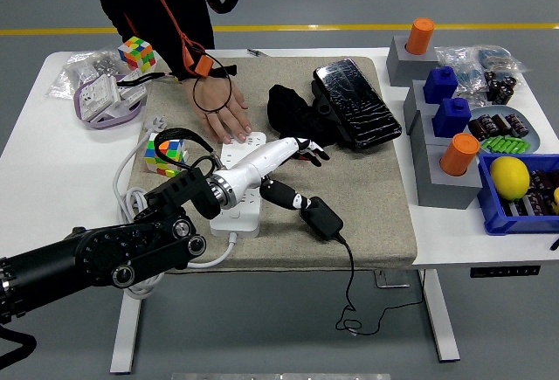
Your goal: Pull the plug out and thorw away
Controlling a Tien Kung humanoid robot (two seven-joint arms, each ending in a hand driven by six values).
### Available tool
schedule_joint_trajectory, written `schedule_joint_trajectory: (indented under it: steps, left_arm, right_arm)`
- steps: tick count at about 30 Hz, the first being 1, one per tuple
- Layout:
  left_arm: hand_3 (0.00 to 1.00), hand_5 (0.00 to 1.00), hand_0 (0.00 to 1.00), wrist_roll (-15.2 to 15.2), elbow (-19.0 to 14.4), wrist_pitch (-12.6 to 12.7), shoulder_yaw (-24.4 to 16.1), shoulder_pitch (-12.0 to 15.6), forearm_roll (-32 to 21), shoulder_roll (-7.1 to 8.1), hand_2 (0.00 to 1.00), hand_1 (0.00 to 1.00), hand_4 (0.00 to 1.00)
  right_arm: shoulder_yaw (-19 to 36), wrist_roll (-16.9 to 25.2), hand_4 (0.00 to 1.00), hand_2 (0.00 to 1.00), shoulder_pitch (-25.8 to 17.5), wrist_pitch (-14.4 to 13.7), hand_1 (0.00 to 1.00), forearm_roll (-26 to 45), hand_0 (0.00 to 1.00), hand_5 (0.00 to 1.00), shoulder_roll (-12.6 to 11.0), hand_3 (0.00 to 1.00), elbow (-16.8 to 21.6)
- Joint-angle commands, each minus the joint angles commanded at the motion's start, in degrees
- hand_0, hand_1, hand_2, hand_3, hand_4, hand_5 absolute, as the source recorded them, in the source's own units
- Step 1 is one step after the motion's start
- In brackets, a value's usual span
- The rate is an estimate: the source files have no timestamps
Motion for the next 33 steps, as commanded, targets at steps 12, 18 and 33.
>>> schedule_joint_trajectory:
  steps: [12, 18, 33]
  left_arm:
    - [0.811, 0.184, 0.651, 2.0, -6.0, -1.1, -7.9, 3.9, 3.9, 4.13, 0.695, 0.699, 0.971]
    - [0.624, 0.137, 0.252, 2.9, -12.0, -1.9, -12.6, 7.8, 5.4, 8.65, 0.397, 0.393, 0.682]
    - [0.678, 0.002, 0.097, 21.9, -26.6, -17.4, -21.5, 18.8, 9.1, 17.61, 0.097, 0.065, 0.548]
  right_arm:
    - [1.2, 0.0, 0.968, 0.692, -0.3, 0.0, 0.67, -0.5, 0.622, 0.403, 0.2, 0.619, 0.0]
    - [1.9, 0.0, 0.968, 0.692, -0.5, 0.1, 0.67, -0.8, 0.622, 0.404, 0.2, 0.619, 0.0]
    - [3.1, 0.0, 0.968, 0.693, -0.5, 0.1, 0.67, -1.2, 0.622, 0.404, 0.1, 0.619, 0.2]
